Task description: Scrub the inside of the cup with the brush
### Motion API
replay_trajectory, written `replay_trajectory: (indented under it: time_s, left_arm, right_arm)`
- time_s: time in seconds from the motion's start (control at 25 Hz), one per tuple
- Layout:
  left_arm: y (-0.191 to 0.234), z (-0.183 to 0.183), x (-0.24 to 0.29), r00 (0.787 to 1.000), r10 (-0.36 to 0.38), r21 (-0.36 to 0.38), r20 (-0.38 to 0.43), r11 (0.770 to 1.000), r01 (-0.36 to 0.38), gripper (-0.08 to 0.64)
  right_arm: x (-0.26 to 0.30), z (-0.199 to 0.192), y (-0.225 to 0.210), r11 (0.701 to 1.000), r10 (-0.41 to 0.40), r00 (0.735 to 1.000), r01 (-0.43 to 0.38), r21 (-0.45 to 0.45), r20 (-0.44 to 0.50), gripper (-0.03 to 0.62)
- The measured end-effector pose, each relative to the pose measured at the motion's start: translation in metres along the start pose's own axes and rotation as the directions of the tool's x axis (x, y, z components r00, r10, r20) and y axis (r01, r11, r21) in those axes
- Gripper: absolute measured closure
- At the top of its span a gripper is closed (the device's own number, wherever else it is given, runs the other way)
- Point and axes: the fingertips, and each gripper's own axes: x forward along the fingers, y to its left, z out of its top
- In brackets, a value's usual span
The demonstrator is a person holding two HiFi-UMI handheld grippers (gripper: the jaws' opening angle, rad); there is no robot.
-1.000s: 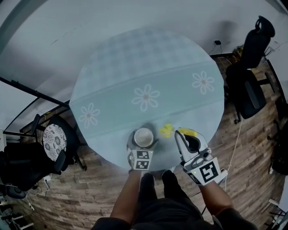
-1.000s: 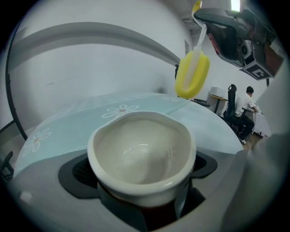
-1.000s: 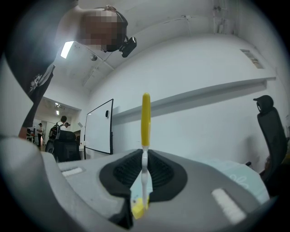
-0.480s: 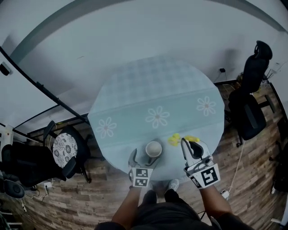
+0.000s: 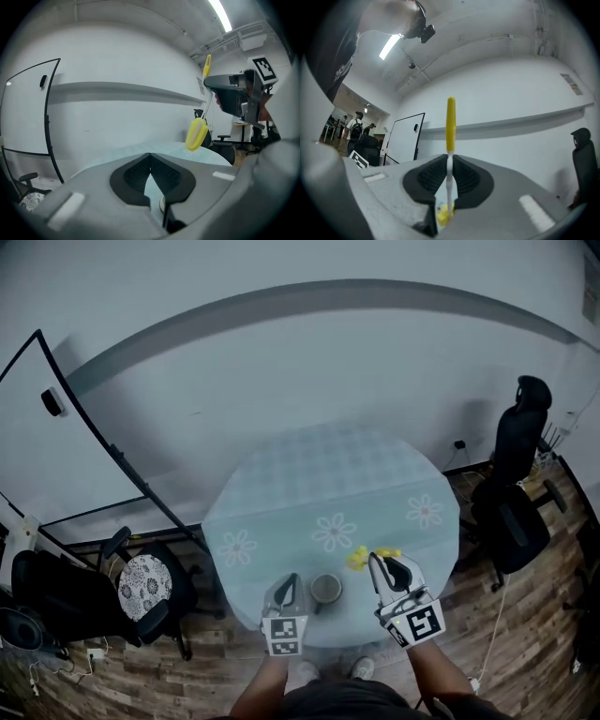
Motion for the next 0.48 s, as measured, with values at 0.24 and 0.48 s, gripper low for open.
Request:
replay_trajectory:
  time_s: [0.24, 0.48]
  left_arm:
    - [0.0, 0.012, -0.016, 0.999, -0.029, -0.032, 0.022, 0.999, 0.03, 0.554]
    - [0.004, 0.023, -0.019, 0.998, -0.033, -0.032, 0.045, 0.999, 0.035, 0.554]
  right_arm:
    - [-0.002, 0.011, 0.008, 1.0, -0.013, 1.0, 0.013, -0.012, 0.001, 0.555]
    - [0.002, 0.013, 0.009, 1.0, -0.021, 1.0, 0.02, -0.021, -0.003, 0.555]
